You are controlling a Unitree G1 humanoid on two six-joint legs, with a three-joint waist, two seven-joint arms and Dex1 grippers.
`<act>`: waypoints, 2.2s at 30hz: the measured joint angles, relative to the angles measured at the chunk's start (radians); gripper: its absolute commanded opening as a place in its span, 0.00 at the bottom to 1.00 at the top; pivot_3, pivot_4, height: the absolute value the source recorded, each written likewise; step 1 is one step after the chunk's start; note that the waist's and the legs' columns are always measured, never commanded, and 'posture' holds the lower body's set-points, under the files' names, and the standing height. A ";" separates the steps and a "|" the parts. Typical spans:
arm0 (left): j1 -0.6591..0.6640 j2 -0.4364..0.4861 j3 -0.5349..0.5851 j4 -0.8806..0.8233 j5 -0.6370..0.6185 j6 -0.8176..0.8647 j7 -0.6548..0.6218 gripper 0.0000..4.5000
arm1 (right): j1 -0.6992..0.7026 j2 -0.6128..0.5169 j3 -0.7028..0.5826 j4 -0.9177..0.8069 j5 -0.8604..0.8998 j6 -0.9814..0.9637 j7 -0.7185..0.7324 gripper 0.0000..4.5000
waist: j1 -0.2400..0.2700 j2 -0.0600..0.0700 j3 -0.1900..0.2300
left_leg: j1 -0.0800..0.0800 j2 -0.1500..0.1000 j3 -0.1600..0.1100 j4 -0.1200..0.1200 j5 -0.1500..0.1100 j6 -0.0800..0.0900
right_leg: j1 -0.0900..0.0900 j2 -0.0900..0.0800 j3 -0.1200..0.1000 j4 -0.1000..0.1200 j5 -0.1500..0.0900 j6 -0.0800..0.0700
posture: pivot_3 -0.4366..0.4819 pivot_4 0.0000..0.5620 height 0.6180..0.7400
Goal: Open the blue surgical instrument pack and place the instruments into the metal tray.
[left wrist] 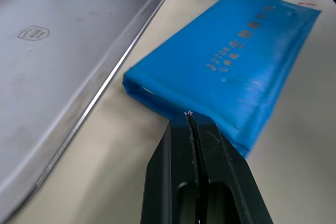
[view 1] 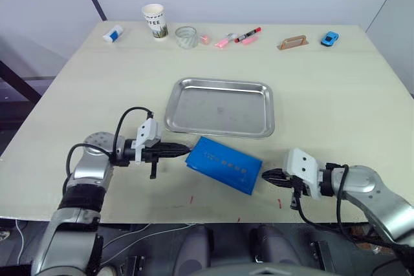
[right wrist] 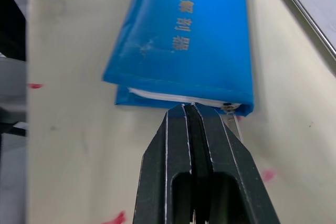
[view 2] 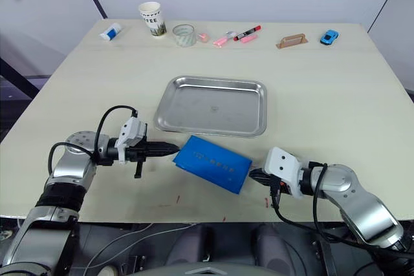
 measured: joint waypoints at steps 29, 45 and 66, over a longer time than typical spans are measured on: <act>0.163 -0.006 -0.050 -0.213 -0.046 0.133 -0.049 0.00 | -0.013 0.016 -0.053 0.111 -0.020 -0.080 0.063 0.01 | -0.004 0.000 0.000 | 0.000 0.000 -0.001 0.000 0.000 0.000 | 0.000 0.000 0.000 0.000 0.000 0.000 | 0.48 0.27 0.90; 0.182 -0.030 -0.052 -0.234 -0.046 0.116 -0.036 0.00 | 0.028 0.006 -0.080 0.121 -0.012 -0.121 0.087 0.01 | 0.002 0.000 0.000 | 0.000 0.000 0.000 0.000 0.000 0.000 | 0.000 0.000 0.000 0.000 0.000 0.000 | 0.48 0.27 0.90; 0.211 0.204 -0.007 -0.256 -0.260 0.033 -0.073 0.18 | 0.176 -0.027 -0.269 0.200 -0.002 -0.598 0.242 0.87 | -0.002 -0.001 0.001 | 0.000 0.001 0.000 0.000 0.000 0.000 | 0.000 0.000 0.000 0.000 0.000 0.000 | 0.48 0.27 0.90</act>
